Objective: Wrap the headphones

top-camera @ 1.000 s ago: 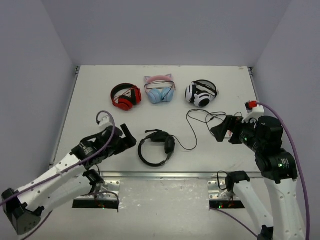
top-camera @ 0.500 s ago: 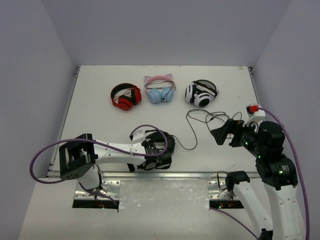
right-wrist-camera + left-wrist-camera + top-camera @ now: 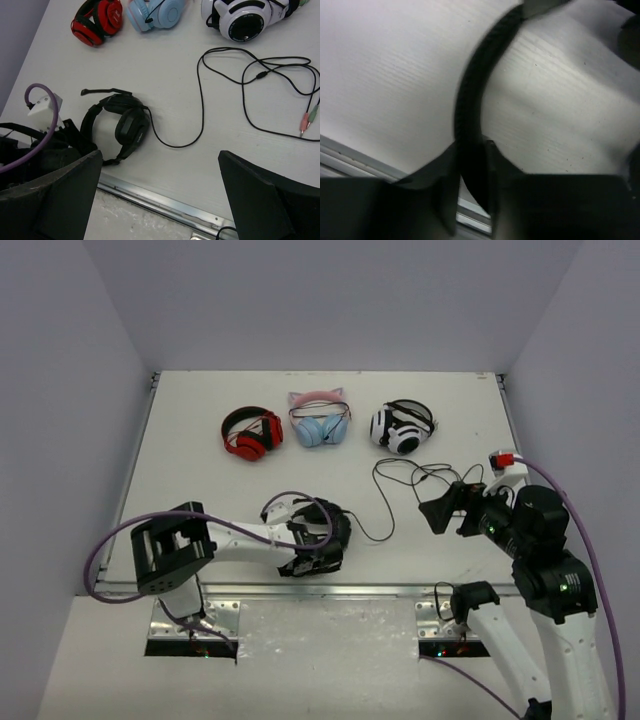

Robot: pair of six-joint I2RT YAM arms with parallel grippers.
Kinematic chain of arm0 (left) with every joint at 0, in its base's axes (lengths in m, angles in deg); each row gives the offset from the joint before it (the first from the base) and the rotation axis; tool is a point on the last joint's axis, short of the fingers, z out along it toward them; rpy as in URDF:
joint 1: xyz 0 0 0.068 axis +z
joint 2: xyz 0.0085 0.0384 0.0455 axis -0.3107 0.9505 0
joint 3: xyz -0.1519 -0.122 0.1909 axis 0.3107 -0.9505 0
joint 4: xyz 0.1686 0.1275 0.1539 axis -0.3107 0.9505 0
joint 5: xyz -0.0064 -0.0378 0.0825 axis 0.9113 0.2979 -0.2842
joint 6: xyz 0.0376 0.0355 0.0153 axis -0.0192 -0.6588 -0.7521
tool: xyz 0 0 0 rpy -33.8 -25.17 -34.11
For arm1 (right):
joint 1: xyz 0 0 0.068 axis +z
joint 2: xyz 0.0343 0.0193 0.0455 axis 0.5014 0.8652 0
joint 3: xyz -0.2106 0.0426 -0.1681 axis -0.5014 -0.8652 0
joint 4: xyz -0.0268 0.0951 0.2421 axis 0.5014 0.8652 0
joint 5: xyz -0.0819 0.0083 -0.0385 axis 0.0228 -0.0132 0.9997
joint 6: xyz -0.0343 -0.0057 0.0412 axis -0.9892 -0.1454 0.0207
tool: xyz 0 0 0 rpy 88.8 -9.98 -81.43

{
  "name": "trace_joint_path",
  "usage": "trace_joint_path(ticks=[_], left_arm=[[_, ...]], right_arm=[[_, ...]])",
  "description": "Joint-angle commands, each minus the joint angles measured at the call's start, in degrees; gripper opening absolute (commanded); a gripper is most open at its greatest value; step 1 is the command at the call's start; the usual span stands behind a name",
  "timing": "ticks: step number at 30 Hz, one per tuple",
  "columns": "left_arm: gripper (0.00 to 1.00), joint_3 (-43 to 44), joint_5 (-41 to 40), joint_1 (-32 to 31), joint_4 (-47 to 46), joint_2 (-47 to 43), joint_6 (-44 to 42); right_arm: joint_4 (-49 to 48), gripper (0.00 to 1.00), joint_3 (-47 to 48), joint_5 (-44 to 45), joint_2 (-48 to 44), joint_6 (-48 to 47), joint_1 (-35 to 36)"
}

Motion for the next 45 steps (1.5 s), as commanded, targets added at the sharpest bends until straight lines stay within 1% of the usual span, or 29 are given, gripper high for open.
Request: trace_joint_path(ticks=[1, 2, 4, 5, 6, 7, 8, 9, 10, 11, 13, 17, 18, 21, 24, 26, 28, 29, 32, 35, 36, 37, 38, 40, 41, 42, 43, 44, 45], left_arm=[[0.06, -3.37, 1.12, 1.47, -2.08, -3.84, -1.26], [0.0, -3.46, 0.15, 1.47, -0.59, -5.24, -1.87], [0.0, -2.14, -3.89, 1.39, 1.52, -9.2, -5.29], [0.0, -0.4, -5.3, 1.21, 2.14, -11.91, -7.48], [0.0, 0.75, -6.79, 0.95, 1.71, -13.42, -14.2], [0.0, 1.89, -9.33, 0.43, 1.8, -14.65, -17.05], [0.0, 3.3, -10.57, 0.25, 4.32, -16.92, -18.56], [0.0, 6.1, -11.89, 0.07, 6.61, -18.08, -19.71], [0.0, 7.78, -14.6, 0.07, 11.76, -18.96, -19.8], [0.0, 9.45, -15.84, 0.07, 13.82, -20.45, -20.24], [0.01, 14.44, -19.0, 0.07, 19.69, -21.95, -22.79], [0.0, 20.7, -21.57, 0.16, 19.82, -24.76, -31.65], [0.0, 21.93, -21.74, 0.16, 19.47, -25.29, -34.98], [0.0, 27.29, -23.06, 1.46, 20.25, -26.35, -38.33], [0.0, 33.44, -21.75, 4.88, 18.68, -26.18, -43.35], [0.0, 37.82, -20.26, 7.26, 17.62, -26.26, -47.2], [0.0, 40.3, -16.13, 9.99, 14.13, -26.96, -50.64], [0.0, 42.84, -15.16, 10.44, 13.32, -27.05, -52.92], [0.0, 49.16, -13.48, 11.58, 12.43, -26.27, -55.21], [0.0, 57.24, -14.89, 12.55, 16.46, -23.11, -55.49], [0.0, 59.1, -16.19, 12.9, 18.48, -21.62, -55.66], [0.0, 60.86, -16.82, 13.51, 19.37, -21.0, -56.01], [0.0, 63.49, -18.48, 13.86, 20.07, -20.03, -56.97], [0.0, 64.3, -21.03, 15.0, 20.6, -19.24, -58.82], [0.0, 64.05, -23.48, 17.27, 20.78, -18.88, -59.18], [0.0, 62.22, -25.07, 18.34, 21.13, -18.45, -59.18], [0.0, 60.37, -26.83, 19.31, 20.87, -18.53, -59.09], [0.0, 58.18, -28.41, 20.71, 20.26, -18.79, -59.18], [0.0, 55.72, -31.38, 20.9, 18.34, -19.75, -59.35]], right_arm=[[-3.61, 0.99, -0.8, -2.2, -0.39, 0.46, 0.2], [-4.4, 0.99, -1.33, -3.6, -0.83, 0.9, 0.2], [-9.49, 0.99, -4.49, -9.48, -2.84, 3.27, 0.2], [-15.17, 0.99, -8.33, -11.77, -3.72, 4.67, 0.2], [-18.88, 0.99, -10.89, -17.44, -5.65, 8.78, 0.28], [-23.61, 0.99, -13.96, -20.72, -6.53, 10.9, 0.2], [-34.88, 0.99, -20.43, -24.23, -7.33, 12.84, 0.2], [-41.0, 0.99, -23.63, -31.14, -7.86, 16.95, 0.2], [-47.24, 0.99, -26.7, -34.08, -7.25, 18.56, 0.28], [-54.18, 0.99, -29.35, -35.85, -5.94, 19.09, 0.2], [-56.7, 0.99, -29.02, -40.5, 0.27, 18.75, 0.2], [-60.91, 0.99, -27.62, -39.48, 7.51, 16.91, 3.08], [-60.23, 0.99, -27.09, -38.34, 9.0, 13.34, 3.88], [-56.97, 0.99, -24.72, -35.26, 15.59, 6.37, 8.45], [-63.11, 0.99, -26.55, -36.93, 19.29, 5.22, 12.93], [-68.64, 0.99, -28.66, -32.92, 21.22, 3.47, 15.65], [-75.64, 0.96, -29.28, -31.65, 24.38, 3.1, 16.45], [-77.87, 0.92, -28.94, -32.26, 28.48, 3.8, 16.54], [-87.97, 0.9, -27.35, -34.98, 34.66, 7.13, 17.07], [-96.94, 0.76, -26.91, -35.61, 40.2, 10.56, 17.33], [-99.48, 0.67, -26.82, -35.96, 42.13, 10.92, 17.33], [-100.29, 0.62, -27.0, -36.05, 42.84, 11.71, 17.33], [-102.39, 0.47, -27.43, -36.57, 43.55, 12.07, 17.42], [-103.98, 0.29, -30.4, -36.05, 42.59, 13.12, 17.42], [-104.86, 0.24, -32.08, -35.79, 41.37, 13.12, 17.42], [-103.39, 0.22, -33.75, -34.74, 39.62, 12.6, 17.33], [-101.03, 0.13, -36.38, -31.16, 34.38, 10.33, 17.42], [-97.35, 0.09, -37.1, -29.04, 31.19, 8.57, 17.33], [-86.26, 0.05, -37.28, -26.23, 27.59, 6.38, 17.42]])
